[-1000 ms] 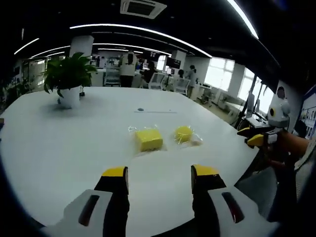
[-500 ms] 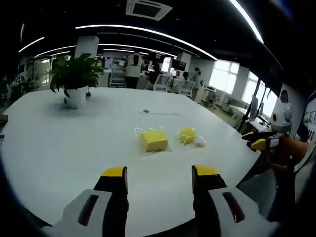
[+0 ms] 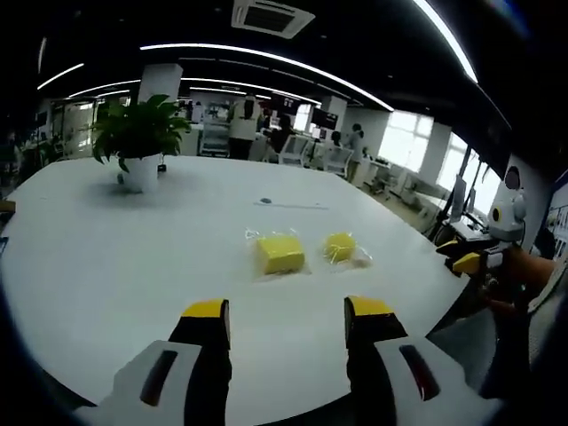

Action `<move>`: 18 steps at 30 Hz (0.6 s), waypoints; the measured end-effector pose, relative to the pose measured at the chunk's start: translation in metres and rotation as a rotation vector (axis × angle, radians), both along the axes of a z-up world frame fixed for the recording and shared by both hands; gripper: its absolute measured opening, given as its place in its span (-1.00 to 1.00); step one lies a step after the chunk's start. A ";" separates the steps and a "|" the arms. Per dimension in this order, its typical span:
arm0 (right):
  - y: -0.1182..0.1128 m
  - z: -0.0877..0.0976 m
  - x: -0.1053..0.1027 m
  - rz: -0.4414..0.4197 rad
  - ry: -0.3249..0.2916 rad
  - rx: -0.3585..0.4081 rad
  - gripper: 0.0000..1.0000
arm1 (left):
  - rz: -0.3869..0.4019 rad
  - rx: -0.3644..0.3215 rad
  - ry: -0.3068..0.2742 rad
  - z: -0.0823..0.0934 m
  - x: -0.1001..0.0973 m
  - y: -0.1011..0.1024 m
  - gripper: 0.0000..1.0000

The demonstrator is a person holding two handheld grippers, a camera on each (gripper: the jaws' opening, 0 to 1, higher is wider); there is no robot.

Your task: Compare the silicone blocks by pressing each to a similar depth, holding the contact briefly, and releasing to observe deformation and rebound differences across the visible hardness samples.

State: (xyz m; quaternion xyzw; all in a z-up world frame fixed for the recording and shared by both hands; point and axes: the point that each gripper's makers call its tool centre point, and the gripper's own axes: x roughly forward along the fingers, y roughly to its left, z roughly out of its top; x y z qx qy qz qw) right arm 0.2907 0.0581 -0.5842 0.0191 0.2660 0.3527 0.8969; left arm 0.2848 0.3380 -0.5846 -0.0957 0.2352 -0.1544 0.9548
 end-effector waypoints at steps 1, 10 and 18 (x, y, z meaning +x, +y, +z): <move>0.000 0.000 0.000 0.000 -0.001 -0.001 0.08 | 0.001 0.000 0.001 0.000 0.000 0.000 0.01; 0.001 0.002 0.001 0.003 -0.006 -0.008 0.08 | 0.004 -0.011 0.003 0.000 -0.001 -0.001 0.03; -0.008 0.001 0.007 0.009 -0.014 -0.029 0.08 | 0.001 0.017 0.002 -0.002 0.004 0.005 0.05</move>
